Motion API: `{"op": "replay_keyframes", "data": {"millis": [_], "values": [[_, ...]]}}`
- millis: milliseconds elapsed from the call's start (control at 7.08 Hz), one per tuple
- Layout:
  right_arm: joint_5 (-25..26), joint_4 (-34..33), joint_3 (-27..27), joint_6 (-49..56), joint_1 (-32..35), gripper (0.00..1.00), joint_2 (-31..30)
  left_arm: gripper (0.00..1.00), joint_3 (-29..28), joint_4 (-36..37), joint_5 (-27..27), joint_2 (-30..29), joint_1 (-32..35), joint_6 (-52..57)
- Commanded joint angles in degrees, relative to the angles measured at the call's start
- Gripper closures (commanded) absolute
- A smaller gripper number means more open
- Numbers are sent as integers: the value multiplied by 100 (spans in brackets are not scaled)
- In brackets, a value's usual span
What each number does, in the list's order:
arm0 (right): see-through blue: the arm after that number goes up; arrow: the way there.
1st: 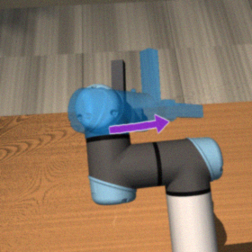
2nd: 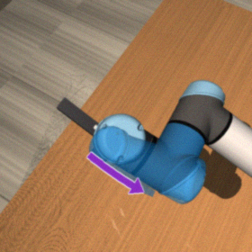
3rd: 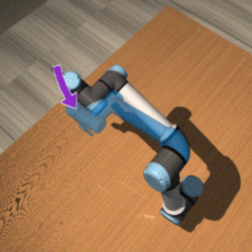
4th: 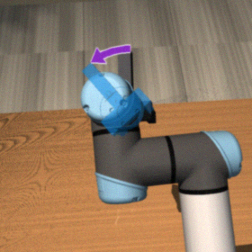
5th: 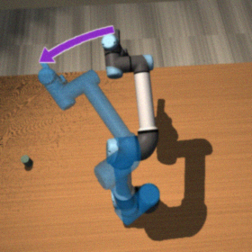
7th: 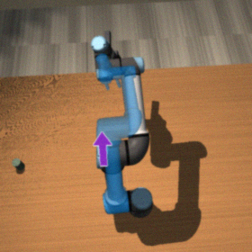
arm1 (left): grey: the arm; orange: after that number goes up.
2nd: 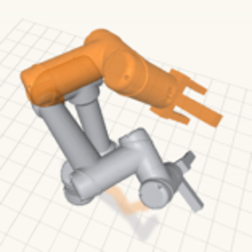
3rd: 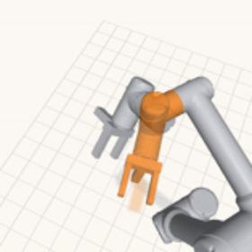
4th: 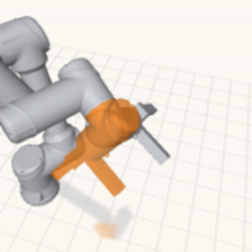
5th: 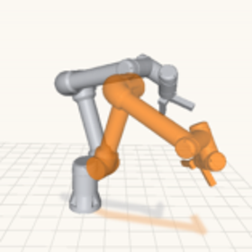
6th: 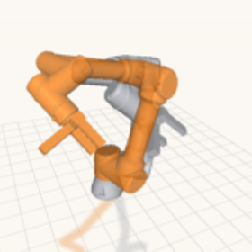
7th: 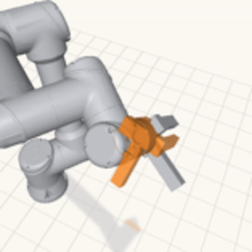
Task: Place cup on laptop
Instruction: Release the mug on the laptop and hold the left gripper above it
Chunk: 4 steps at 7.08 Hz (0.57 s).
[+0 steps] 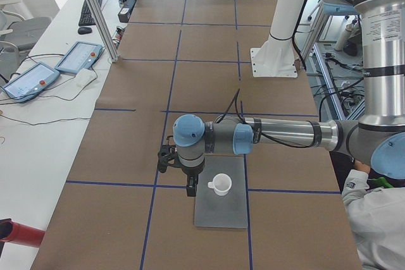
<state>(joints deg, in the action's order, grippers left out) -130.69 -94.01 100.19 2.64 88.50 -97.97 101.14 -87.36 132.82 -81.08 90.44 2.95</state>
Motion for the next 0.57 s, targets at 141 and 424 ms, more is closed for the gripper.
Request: {"op": "replay_keyframes", "data": {"millis": [141, 424], "values": [[9, 6, 0, 0, 0, 0, -3, 0, -59, 0, -1, -21, 0, 12], [0, -3, 0, 0, 0, 0, -3, 0, 46, 52, 33, -22, 0, 39]]}}
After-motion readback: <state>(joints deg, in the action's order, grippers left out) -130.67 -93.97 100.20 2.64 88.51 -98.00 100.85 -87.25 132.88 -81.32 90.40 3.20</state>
